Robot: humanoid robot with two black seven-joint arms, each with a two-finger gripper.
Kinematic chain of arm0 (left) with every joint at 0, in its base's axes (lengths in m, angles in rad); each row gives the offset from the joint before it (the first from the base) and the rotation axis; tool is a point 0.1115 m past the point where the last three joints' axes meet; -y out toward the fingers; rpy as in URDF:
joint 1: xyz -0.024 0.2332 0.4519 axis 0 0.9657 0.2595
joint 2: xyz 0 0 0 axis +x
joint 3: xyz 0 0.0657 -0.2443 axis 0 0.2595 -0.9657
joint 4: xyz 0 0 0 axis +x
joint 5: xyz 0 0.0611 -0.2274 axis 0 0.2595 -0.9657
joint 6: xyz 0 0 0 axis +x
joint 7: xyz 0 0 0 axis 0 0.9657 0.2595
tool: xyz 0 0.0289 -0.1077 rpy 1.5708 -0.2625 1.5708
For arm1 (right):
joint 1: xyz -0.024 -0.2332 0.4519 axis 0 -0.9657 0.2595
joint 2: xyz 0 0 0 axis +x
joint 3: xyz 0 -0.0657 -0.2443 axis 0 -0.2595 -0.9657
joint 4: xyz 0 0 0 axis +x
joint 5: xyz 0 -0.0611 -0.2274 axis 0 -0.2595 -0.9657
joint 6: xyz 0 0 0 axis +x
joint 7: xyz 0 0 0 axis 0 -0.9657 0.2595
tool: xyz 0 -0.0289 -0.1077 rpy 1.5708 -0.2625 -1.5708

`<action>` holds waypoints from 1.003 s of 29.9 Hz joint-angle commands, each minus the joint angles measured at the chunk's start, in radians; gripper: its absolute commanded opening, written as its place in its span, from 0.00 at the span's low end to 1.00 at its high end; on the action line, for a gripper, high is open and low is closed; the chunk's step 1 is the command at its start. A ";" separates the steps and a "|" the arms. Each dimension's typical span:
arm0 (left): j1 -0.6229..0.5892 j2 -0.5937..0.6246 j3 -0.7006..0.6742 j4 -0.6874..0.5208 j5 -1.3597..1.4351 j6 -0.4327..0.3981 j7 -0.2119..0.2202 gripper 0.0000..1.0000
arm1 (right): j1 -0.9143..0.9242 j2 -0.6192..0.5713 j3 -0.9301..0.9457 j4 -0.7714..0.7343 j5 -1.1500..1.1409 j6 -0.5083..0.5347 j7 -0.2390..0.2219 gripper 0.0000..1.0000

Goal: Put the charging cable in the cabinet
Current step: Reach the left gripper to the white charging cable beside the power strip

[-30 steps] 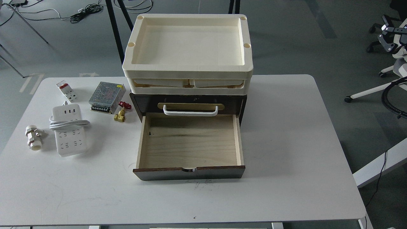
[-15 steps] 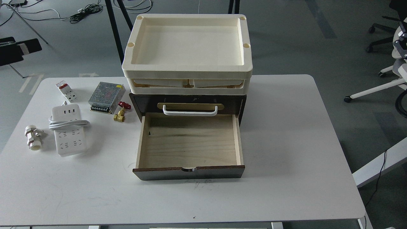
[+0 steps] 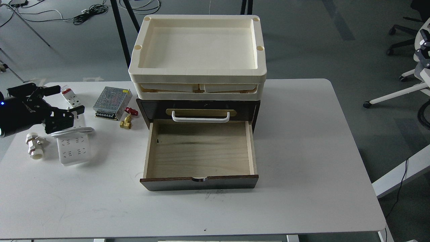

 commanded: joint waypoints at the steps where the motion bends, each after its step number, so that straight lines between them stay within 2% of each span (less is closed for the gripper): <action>1: -0.008 -0.107 0.052 0.131 0.046 -0.024 0.000 0.98 | -0.008 0.000 0.000 0.000 0.001 0.000 0.000 0.99; 6: -0.031 -0.214 0.098 0.273 0.084 -0.130 0.000 0.97 | -0.014 0.000 0.001 0.000 0.001 0.000 0.000 1.00; 10: -0.057 -0.291 0.101 0.360 0.124 -0.174 0.000 0.97 | -0.017 0.000 0.000 -0.002 0.001 0.000 0.000 0.99; 14: -0.058 -0.363 0.137 0.449 0.161 -0.176 0.000 0.95 | -0.022 -0.001 0.001 -0.002 0.003 0.000 0.000 0.99; 24: -0.052 -0.455 0.236 0.656 0.159 -0.165 0.000 0.90 | -0.052 -0.001 0.008 -0.002 0.003 0.000 0.001 1.00; 30: -0.046 -0.477 0.266 0.696 0.155 -0.164 0.000 0.87 | -0.052 -0.001 0.009 0.000 0.003 0.000 0.001 0.99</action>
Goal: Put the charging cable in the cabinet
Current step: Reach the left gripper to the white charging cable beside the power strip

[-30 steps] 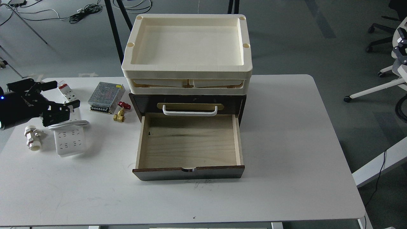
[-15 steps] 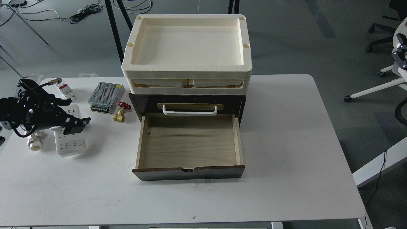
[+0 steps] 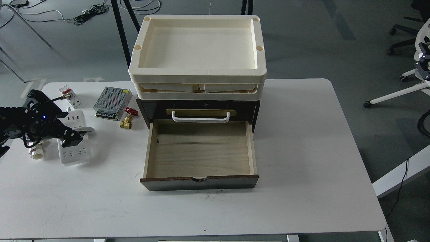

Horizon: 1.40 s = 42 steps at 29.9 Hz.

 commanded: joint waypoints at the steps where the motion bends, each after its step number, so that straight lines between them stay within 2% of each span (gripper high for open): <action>1: 0.003 -0.004 0.006 0.007 -0.002 0.000 0.000 0.87 | 0.000 0.002 0.003 0.000 0.000 0.000 0.000 0.99; 11: 0.004 -0.022 0.007 0.009 -0.007 -0.004 0.000 0.76 | -0.003 0.000 0.006 -0.001 0.000 0.000 0.000 0.99; 19: 0.011 -0.029 0.021 0.014 -0.007 -0.009 0.000 0.72 | -0.008 0.000 0.006 -0.001 0.000 0.000 0.000 0.99; 29: 0.047 -0.084 0.023 0.147 -0.005 0.018 0.000 0.60 | -0.010 0.000 0.006 -0.003 0.000 0.000 0.000 0.99; 42: 0.049 -0.096 0.021 0.159 -0.010 0.052 0.000 0.34 | -0.010 0.000 0.006 -0.007 0.000 0.000 0.000 1.00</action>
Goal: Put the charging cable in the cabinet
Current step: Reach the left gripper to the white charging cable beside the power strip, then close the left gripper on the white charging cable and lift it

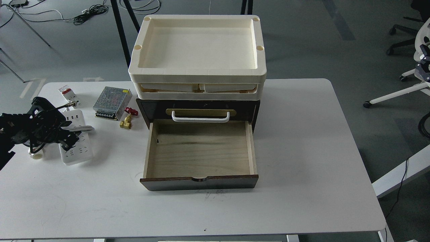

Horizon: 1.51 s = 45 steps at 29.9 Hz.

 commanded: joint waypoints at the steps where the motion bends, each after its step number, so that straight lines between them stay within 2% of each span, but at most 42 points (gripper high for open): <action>1: 0.001 0.001 0.000 -0.001 0.000 0.011 0.000 0.32 | -0.001 0.000 0.000 0.000 0.000 0.000 0.000 1.00; 5: 0.003 0.001 0.000 0.001 0.002 0.009 0.000 0.20 | -0.005 0.000 0.000 0.000 0.000 0.000 0.000 0.99; 7: 0.003 0.001 0.000 0.001 0.000 0.009 0.000 0.10 | -0.006 0.000 0.000 0.000 0.000 0.000 0.000 0.99; 11: 0.001 0.001 0.000 0.001 -0.001 0.014 0.000 0.04 | -0.006 0.000 0.000 0.000 0.000 0.000 0.000 0.99; 22: -0.043 0.022 0.000 0.002 -0.006 0.035 0.000 0.02 | -0.006 0.000 0.001 -0.002 0.000 0.000 0.000 0.99; 33: -0.086 0.270 -0.017 -0.039 -0.104 0.060 0.000 0.02 | -0.006 0.001 0.054 0.000 0.000 0.000 -0.002 0.99; 36: -0.099 0.400 -0.031 -0.198 -0.126 0.060 0.000 0.01 | -0.006 0.003 0.064 0.000 0.000 0.000 -0.002 0.99; 40: -0.122 0.672 -0.109 -0.598 -0.146 0.025 0.000 0.01 | -0.006 0.008 0.069 0.000 0.000 0.000 -0.002 1.00; 45: -0.123 0.993 -0.227 -1.100 -0.150 -0.099 0.000 0.02 | -0.005 0.009 0.072 0.000 0.000 0.000 -0.002 1.00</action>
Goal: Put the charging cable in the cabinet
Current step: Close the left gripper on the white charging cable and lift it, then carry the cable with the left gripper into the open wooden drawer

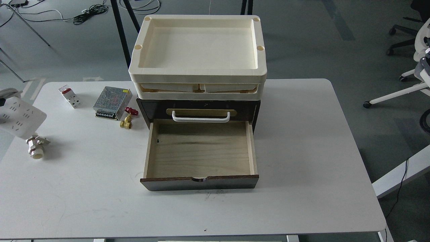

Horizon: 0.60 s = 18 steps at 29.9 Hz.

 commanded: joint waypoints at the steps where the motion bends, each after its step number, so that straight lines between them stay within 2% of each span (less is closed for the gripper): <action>1: 0.003 0.199 -0.063 -0.331 -0.019 -0.068 0.000 0.02 | 0.000 0.000 0.001 0.000 0.000 0.000 0.000 0.99; 4: 0.015 0.264 -0.055 -0.536 -0.098 -0.074 0.000 0.01 | 0.000 0.000 0.000 0.000 -0.002 0.000 0.000 0.99; 8: 0.024 0.254 -0.038 -0.695 -0.178 -0.123 0.000 0.01 | 0.000 -0.007 0.000 -0.003 -0.002 0.000 0.000 1.00; 18: 0.028 -0.044 -0.040 -0.695 -0.497 -0.227 0.000 0.01 | -0.017 -0.009 -0.002 -0.020 -0.002 0.000 0.000 0.99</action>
